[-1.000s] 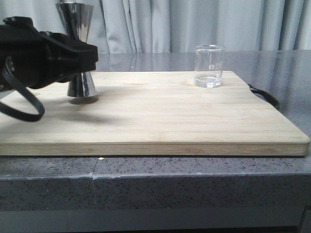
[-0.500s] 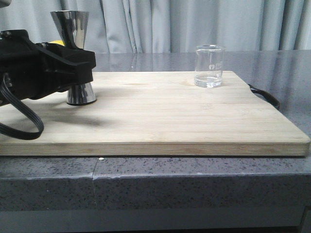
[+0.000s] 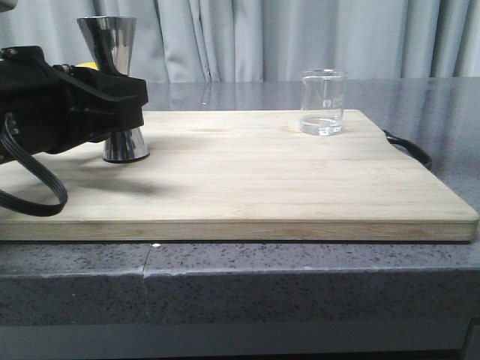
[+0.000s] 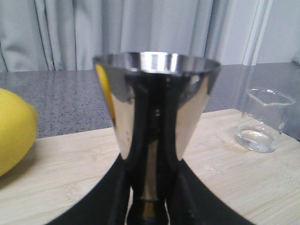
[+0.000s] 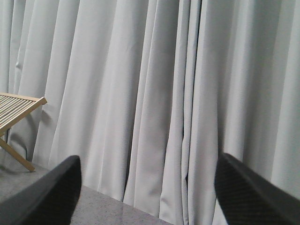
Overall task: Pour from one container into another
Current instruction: 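Lower the jigger onto the board with the left gripper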
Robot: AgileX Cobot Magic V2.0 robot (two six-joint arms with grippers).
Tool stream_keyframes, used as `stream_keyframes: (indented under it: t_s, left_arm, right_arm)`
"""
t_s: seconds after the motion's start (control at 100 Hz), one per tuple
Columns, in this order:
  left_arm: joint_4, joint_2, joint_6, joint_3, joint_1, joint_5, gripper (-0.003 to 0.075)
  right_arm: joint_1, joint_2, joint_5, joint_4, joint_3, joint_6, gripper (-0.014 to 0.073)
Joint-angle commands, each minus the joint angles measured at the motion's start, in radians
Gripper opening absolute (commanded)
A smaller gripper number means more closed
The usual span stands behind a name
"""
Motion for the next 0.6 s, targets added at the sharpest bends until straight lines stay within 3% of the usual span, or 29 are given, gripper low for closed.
stream_keyframes:
  t_s: [0.0,0.11,0.41,0.59]
  left_arm:
    - [0.010,-0.027,-0.013,-0.012,0.001,-0.114,0.0216]
    - [0.013,-0.027,-0.013,-0.012,0.001,-0.120,0.0254]
    - [0.038,-0.027,-0.013,-0.012,0.001,-0.152,0.0272]
    - [0.038,-0.027,-0.013,-0.012,0.001,-0.189,0.0481]
  right_arm:
    - [-0.004,-0.035,-0.131,0.019,-0.027,-0.006,0.0531]
    - [-0.004,-0.035,-0.131,0.019,-0.027,-0.006,0.0531]
    - [-0.004,-0.035,-0.131,0.019,-0.027,-0.006,0.0531]
    - [-0.004,-0.035,-0.131,0.019,-0.027,-0.006,0.0531]
